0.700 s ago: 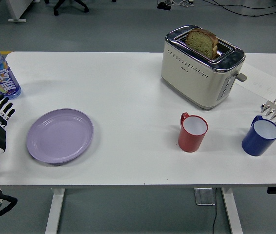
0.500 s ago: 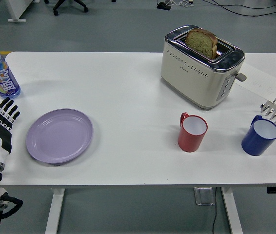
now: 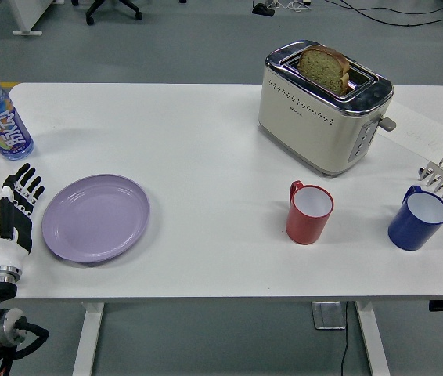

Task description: Push plate across desktop

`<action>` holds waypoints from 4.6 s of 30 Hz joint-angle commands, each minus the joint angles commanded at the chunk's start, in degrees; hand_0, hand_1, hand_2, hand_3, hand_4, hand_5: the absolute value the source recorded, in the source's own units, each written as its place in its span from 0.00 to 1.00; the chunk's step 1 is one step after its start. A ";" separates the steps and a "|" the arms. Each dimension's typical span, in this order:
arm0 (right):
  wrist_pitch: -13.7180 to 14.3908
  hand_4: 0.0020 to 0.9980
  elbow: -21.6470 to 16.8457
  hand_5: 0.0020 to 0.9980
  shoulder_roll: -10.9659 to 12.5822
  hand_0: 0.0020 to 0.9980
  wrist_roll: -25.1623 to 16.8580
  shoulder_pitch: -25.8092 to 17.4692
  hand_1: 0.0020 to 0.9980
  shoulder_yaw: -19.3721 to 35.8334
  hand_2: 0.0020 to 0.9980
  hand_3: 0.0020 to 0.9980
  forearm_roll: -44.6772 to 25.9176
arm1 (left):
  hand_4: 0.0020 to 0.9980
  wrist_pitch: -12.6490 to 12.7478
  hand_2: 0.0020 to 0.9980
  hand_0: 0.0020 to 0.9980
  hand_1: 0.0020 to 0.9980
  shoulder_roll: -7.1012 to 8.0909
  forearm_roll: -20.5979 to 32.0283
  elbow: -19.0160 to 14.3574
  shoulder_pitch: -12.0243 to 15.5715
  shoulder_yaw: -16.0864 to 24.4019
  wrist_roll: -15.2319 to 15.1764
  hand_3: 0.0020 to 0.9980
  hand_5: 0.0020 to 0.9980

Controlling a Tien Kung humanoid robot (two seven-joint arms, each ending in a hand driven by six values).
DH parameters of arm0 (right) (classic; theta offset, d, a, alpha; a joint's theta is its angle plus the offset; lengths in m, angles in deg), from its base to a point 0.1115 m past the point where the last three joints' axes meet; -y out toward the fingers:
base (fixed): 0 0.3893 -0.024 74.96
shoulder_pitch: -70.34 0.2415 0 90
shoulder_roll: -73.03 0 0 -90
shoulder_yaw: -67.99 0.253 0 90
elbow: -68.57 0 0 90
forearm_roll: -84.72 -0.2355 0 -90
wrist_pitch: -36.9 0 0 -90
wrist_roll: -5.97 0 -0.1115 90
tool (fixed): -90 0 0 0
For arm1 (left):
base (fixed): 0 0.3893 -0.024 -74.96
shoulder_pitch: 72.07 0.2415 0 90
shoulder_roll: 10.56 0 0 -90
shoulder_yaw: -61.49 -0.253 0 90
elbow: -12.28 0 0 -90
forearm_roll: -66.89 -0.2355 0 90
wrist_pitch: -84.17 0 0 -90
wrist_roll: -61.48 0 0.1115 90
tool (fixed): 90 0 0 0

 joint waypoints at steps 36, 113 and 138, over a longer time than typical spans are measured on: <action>0.03 0.13 0.00 0.36 0.03 0.61 0.08 -0.35 0.55 -0.45 0.63 0.63 0.00 | 0.48 3.22 0.93 0.89 0.91 -2.17 5.73 -0.50 -0.91 -8.31 -3.55 0.87 1.00; -0.06 0.13 0.00 0.36 -0.21 0.61 0.35 -0.13 0.55 -0.67 0.63 0.63 0.53 | 0.46 5.71 0.93 0.88 0.90 -3.91 10.49 8.05 -9.98 -21.58 -6.57 0.85 1.00; -0.13 0.13 0.00 0.36 -0.15 0.61 0.22 0.00 0.55 -0.94 0.63 0.63 0.40 | 0.46 4.54 0.92 0.87 0.90 -3.91 11.93 7.44 -10.85 -26.70 -6.14 0.85 1.00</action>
